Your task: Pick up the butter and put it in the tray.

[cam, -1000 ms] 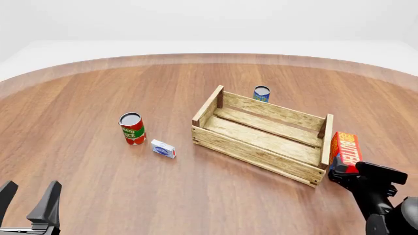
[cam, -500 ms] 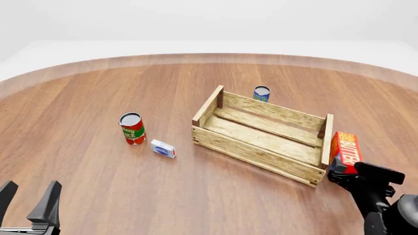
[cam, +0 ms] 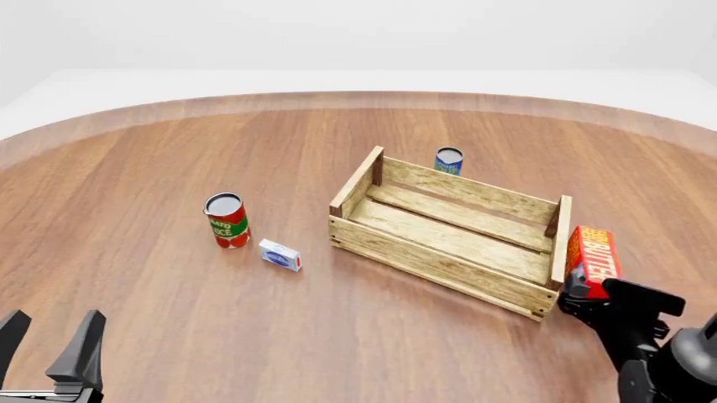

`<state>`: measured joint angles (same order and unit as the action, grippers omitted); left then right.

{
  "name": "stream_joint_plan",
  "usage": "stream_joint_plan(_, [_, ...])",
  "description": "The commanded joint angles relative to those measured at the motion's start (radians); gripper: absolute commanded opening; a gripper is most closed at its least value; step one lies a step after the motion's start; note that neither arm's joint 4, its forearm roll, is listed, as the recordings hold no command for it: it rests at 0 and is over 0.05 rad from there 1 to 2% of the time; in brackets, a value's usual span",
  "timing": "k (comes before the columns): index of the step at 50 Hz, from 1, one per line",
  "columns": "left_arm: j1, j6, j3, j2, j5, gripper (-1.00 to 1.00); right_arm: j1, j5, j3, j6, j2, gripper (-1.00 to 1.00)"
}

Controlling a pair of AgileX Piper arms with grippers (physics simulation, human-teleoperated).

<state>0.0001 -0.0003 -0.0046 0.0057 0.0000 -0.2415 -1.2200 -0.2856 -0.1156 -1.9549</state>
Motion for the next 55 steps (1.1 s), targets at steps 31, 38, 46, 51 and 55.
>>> stream_joint_plan(31, [0.000, 0.000, 0.000, 0.000, 0.000, 1.00, 0.005, 0.000, 0.030, -0.017, 0.065, -1.00])
stream_joint_plan(38, [0.000, 0.000, 0.000, 0.000, 0.000, 1.00, -0.003, 0.000, 0.059, -0.003, 0.120, -1.00])
stream_joint_plan(46, [0.000, 0.000, 0.000, 0.000, 0.000, 1.00, 0.001, 0.000, 0.086, 0.002, 0.166, -1.00])
stream_joint_plan(51, [0.000, 0.000, 0.000, 0.000, 0.000, 1.00, 0.002, 0.000, 0.105, 0.004, 0.192, -1.00])
stream_joint_plan(55, [0.000, 0.000, 0.000, 0.000, 0.000, 1.00, 0.005, 0.000, 0.117, 0.003, 0.207, -1.00])
